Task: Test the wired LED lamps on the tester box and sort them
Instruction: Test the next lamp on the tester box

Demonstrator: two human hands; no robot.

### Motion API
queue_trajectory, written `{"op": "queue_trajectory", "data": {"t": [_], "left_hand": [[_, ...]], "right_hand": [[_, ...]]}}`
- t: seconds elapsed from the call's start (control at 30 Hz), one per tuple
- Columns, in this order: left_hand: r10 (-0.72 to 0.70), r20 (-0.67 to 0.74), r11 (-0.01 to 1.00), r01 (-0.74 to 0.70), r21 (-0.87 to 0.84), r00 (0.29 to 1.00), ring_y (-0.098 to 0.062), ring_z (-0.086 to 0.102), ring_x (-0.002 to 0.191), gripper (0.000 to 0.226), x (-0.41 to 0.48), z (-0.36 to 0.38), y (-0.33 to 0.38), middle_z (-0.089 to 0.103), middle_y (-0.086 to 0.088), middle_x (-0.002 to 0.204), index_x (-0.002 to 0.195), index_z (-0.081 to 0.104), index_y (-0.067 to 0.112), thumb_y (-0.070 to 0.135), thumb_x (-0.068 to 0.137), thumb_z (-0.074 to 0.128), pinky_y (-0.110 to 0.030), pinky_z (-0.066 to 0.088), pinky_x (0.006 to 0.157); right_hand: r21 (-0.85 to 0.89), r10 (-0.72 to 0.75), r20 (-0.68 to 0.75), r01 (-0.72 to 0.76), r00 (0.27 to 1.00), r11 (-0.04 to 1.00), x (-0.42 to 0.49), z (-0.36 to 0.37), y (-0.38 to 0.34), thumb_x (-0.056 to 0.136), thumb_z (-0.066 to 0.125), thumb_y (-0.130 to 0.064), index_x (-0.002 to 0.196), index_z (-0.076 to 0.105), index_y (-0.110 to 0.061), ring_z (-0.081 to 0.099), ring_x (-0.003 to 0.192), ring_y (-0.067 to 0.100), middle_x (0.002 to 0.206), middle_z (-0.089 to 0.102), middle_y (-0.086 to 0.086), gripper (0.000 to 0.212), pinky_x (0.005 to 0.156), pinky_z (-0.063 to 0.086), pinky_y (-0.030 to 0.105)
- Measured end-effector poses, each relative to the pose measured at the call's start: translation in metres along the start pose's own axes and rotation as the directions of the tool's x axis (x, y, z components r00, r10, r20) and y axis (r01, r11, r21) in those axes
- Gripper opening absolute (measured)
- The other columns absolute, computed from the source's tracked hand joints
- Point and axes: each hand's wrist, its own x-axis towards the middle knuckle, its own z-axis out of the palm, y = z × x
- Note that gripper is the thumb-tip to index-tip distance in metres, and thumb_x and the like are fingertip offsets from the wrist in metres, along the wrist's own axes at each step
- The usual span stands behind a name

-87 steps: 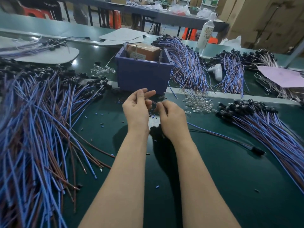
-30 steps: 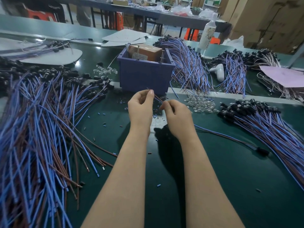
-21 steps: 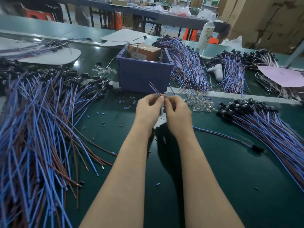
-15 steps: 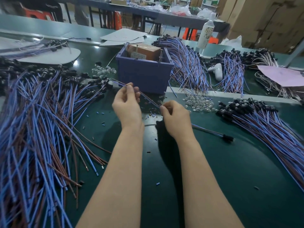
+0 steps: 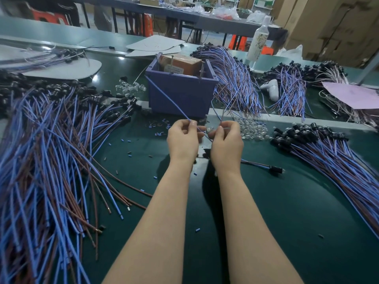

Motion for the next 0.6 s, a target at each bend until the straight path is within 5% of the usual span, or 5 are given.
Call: {"op": "queue_trajectory", "data": {"t": [0.17, 0.3, 0.6], "left_hand": [[0.064, -0.073, 0.998, -0.063, 0.022, 0.995, 0.005, 0.053, 0.047, 0.010, 0.0035, -0.0037, -0.0002, 0.064, 0.004, 0.069, 0.093, 0.055, 0.009, 0.011, 0.098, 0.046, -0.020, 0.049, 0.064], [0.073, -0.030, 0.995, -0.071, 0.073, 0.997, 0.000, 0.055, 0.053, 0.012, 0.0032, -0.0031, -0.0023, 0.064, 0.003, 0.069, 0.100, 0.059, 0.006, 0.010, 0.097, 0.048, -0.017, 0.048, 0.062], [0.055, 0.019, 0.992, -0.057, 0.115, 0.998, -0.010, 0.058, 0.064, 0.015, 0.0047, -0.0027, -0.0064, 0.063, 0.005, 0.067, 0.101, 0.063, 0.006, 0.011, 0.096, 0.050, -0.031, 0.049, 0.077]], "right_hand": [[-0.091, -0.078, 0.011, 0.078, 0.997, 0.993, -0.0022, 0.0011, -0.0009, 0.095, 0.043, -0.006, 0.118, 0.056, -0.010, 0.054, 0.074, 0.019, 0.081, 0.065, 0.006, 0.027, 0.067, 0.033, 0.020], [-0.138, -0.083, 0.046, 0.088, 0.996, 0.987, -0.0041, 0.0024, -0.0019, 0.090, 0.047, -0.007, 0.111, 0.060, -0.011, 0.052, 0.073, 0.025, 0.074, 0.061, 0.008, 0.025, 0.073, 0.040, 0.034], [-0.186, -0.057, 0.065, 0.068, 0.996, 0.980, -0.0052, 0.0026, -0.0003, 0.086, 0.051, -0.011, 0.101, 0.061, -0.014, 0.054, 0.072, 0.025, 0.066, 0.058, 0.000, 0.018, 0.062, 0.033, 0.029]]}}
